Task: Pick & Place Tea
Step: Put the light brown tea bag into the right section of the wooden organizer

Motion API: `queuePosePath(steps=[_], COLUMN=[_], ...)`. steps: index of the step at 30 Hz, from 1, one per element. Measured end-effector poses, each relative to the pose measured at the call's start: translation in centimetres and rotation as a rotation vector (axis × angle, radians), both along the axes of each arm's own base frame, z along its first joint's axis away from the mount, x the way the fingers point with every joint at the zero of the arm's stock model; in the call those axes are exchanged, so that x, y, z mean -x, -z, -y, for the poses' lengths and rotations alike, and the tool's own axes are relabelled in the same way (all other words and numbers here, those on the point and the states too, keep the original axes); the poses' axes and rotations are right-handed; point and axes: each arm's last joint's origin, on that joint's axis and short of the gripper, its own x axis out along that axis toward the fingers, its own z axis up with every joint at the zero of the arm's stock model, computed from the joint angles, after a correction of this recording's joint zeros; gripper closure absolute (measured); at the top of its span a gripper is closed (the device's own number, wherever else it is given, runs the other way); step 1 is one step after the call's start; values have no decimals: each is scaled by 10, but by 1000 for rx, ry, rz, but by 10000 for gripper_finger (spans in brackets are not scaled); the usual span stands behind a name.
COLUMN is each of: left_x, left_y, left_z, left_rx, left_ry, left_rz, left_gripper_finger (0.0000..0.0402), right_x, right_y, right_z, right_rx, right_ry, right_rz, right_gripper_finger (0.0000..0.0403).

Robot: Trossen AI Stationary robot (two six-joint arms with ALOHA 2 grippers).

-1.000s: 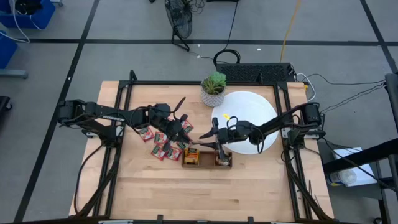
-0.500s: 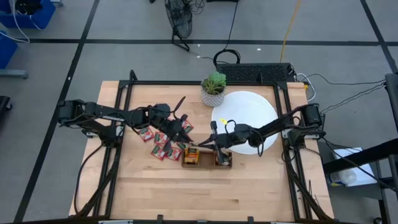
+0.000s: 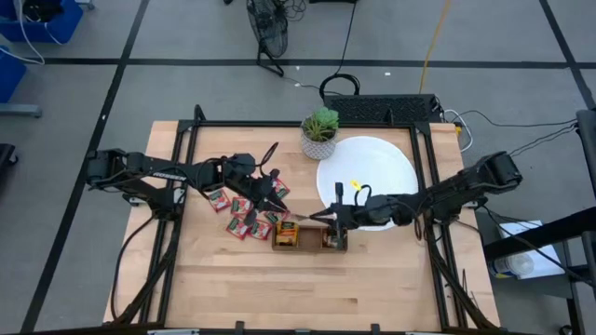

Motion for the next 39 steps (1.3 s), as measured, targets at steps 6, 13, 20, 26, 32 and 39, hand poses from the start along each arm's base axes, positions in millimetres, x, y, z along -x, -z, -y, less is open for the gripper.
queuePosePath(steps=[6,13,20,26,32,39], left_x=[1,2,1,1,1,1], left_y=[2,6,6,6,6,6], left_z=[-1,-2,-3,-4,-3,-3], left_rx=[-22,-42,-52,-61,-41,-38], left_ry=[-32,-72,-93,-133,-139,-140], left_rz=[-22,-61,-60,-65,-72,-74], left_gripper_finger=[362,361,360,360,360,360], right_x=[13,51,62,52,49,53], right_y=[12,3,29,56,67,58], right_z=[-14,-54,-80,-79,-77,-78], right_rx=[-163,-391,-361,-320,-279,-243], right_ry=[19,-1,149,233,281,292], right_rz=[-193,-314,-374,-432,-452,-410], right_gripper_finger=[403,403,403,403,403,403])
